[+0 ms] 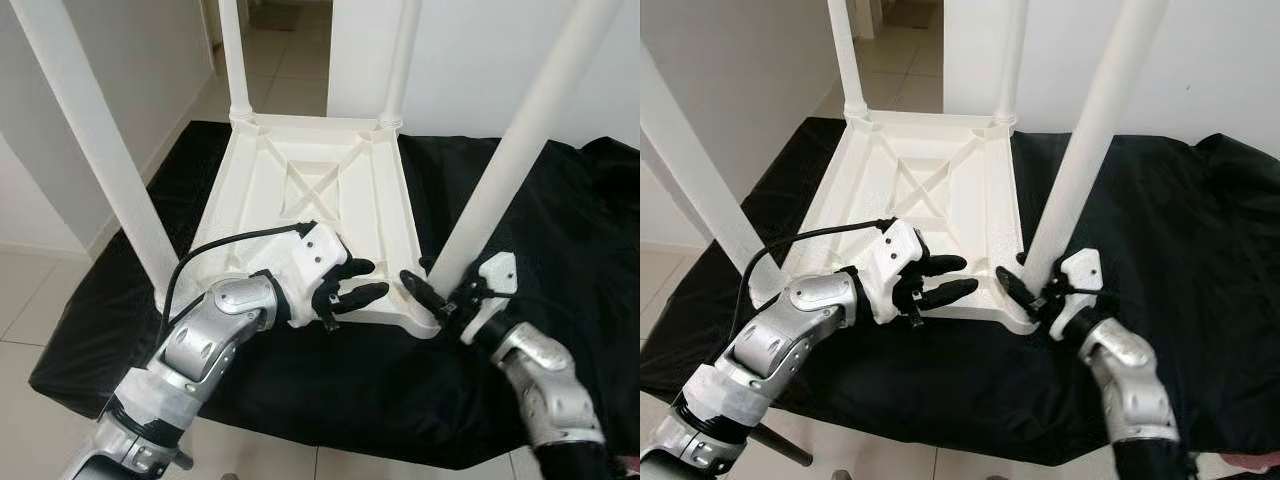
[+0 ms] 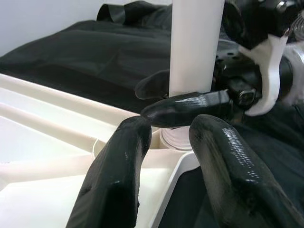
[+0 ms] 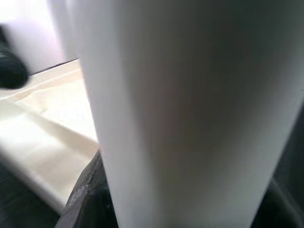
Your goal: Building children table
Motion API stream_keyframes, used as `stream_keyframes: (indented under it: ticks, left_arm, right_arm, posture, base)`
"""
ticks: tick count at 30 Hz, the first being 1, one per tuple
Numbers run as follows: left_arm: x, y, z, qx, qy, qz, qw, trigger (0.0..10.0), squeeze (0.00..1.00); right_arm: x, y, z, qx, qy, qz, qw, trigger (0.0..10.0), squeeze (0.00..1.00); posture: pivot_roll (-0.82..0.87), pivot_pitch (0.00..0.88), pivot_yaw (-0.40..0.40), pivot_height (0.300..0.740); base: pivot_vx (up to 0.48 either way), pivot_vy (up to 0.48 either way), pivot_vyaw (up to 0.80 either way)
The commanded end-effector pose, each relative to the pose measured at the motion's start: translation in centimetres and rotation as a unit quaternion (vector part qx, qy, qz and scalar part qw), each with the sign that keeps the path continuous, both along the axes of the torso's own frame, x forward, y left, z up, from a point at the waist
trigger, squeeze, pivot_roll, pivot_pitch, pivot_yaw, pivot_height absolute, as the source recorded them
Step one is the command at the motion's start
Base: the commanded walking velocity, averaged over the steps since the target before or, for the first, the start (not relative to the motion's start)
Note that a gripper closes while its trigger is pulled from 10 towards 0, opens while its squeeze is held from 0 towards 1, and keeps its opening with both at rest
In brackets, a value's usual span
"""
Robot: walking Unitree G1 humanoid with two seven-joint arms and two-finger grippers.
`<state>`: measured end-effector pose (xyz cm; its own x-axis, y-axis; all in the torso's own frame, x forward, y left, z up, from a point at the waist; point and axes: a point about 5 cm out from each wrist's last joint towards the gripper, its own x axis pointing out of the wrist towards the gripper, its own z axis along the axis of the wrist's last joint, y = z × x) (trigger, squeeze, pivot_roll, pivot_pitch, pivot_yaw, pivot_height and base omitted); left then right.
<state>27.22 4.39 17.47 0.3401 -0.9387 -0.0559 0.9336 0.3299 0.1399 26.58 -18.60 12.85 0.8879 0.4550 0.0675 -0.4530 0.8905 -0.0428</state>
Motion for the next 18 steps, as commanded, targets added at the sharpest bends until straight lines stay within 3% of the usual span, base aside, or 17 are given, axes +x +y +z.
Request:
stream_keyframes:
  ticks: [1, 3, 4, 8, 9, 18]
  left_arm:
    - [-0.2, 0.2, -0.5, 0.001, 0.013, -0.025, 1.000, 10.0, 0.00]
    - [-0.1, 0.4, -0.6, -0.001, 0.013, -0.013, 1.000, 10.0, 0.00]
    - [-0.2, 0.6, -0.8, -0.007, 0.022, 0.008, 1.000, 10.0, 0.00]
    - [-0.5, 0.7, -0.9, -0.007, 0.021, 0.007, 1.000, 10.0, 0.00]
    - [-0.7, 0.8, -1.0, -0.004, 0.022, 0.011, 1.000, 10.0, 0.00]
    - [-0.9, 0.8, -1.0, -0.001, 0.020, 0.010, 1.000, 10.0, 0.00]
  right_arm:
    - [-0.3, -0.7, -0.2, 0.006, 0.003, -0.075, 0.997, 10.0, 0.00]
    - [-0.7, -0.4, -0.3, 0.011, 0.000, -0.109, 0.994, 10.0, 0.00]
    - [-1.7, 0.3, -0.7, 0.033, 0.007, -0.184, 0.982, 10.0, 0.00]
    - [-2.2, 0.7, -0.9, 0.040, 0.009, -0.224, 0.974, 10.0, 0.00]
    - [-2.3, 1.5, -1.0, 0.054, 0.016, -0.264, 0.963, 10.0, 0.00]
    - [-2.0, 3.2, -0.6, 0.075, 0.018, -0.254, 0.964, 10.0, 0.00]
  posture:
    - [-0.16, 0.000, -0.018, 0.740]
    - [-0.17, 0.000, -0.021, 0.740]
    - [-0.16, 0.000, -0.022, 0.740]
    - [-0.15, 0.001, -0.029, 0.740]
    - [-0.14, 0.005, -0.032, 0.740]
    - [-0.11, 0.000, -0.026, 0.740]
  base:
    - [0.000, 0.000, 0.00]
    - [0.000, 0.000, 0.00]
    - [0.000, 0.000, 0.00]
    - [0.000, 0.000, 0.00]
    - [0.000, 0.000, 0.00]
    - [0.000, 0.000, 0.00]
